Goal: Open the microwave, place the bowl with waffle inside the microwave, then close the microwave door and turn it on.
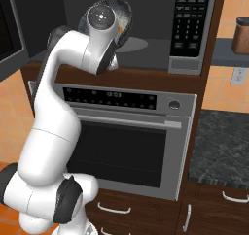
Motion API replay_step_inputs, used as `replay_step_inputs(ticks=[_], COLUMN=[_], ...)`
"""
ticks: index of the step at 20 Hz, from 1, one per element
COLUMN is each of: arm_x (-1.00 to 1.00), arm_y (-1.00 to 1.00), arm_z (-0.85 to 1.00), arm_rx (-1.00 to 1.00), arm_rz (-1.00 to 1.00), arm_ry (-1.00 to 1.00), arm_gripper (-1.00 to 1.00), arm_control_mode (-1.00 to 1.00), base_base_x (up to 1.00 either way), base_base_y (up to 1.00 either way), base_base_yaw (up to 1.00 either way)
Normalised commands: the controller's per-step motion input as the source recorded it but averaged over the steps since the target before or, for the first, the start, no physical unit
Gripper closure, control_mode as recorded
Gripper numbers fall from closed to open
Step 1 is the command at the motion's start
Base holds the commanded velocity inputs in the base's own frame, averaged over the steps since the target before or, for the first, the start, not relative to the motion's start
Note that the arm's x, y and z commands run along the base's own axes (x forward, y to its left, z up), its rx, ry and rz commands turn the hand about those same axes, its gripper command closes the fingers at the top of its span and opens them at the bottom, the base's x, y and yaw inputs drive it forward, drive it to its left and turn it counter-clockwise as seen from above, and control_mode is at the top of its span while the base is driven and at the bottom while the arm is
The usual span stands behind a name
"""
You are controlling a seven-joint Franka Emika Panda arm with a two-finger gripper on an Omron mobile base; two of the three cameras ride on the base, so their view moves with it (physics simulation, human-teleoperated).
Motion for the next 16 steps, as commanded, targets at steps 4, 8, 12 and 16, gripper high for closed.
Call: replay_step_inputs(ticks=[4,8,12,16], arm_x=[0.55,0.52,0.38,0.35], arm_y=[0.0,0.0,0.02,0.04], arm_z=[0.0,0.0,-0.15,-0.09], arm_rx=[0.11,0.02,0.0,0.0], arm_rz=[0.0,0.0,0.0,0.0], arm_ry=[0.0,0.0,0.0,0.0], arm_gripper=[1.0,1.0,1.0,1.0], arm_control_mode=[-1.0,-1.0,-1.0,-1.0], base_base_x=[0.0,0.0,0.0,0.0], base_base_y=[0.0,0.0,0.0,0.0], base_base_yaw=[0.0,0.0,0.0,0.0])
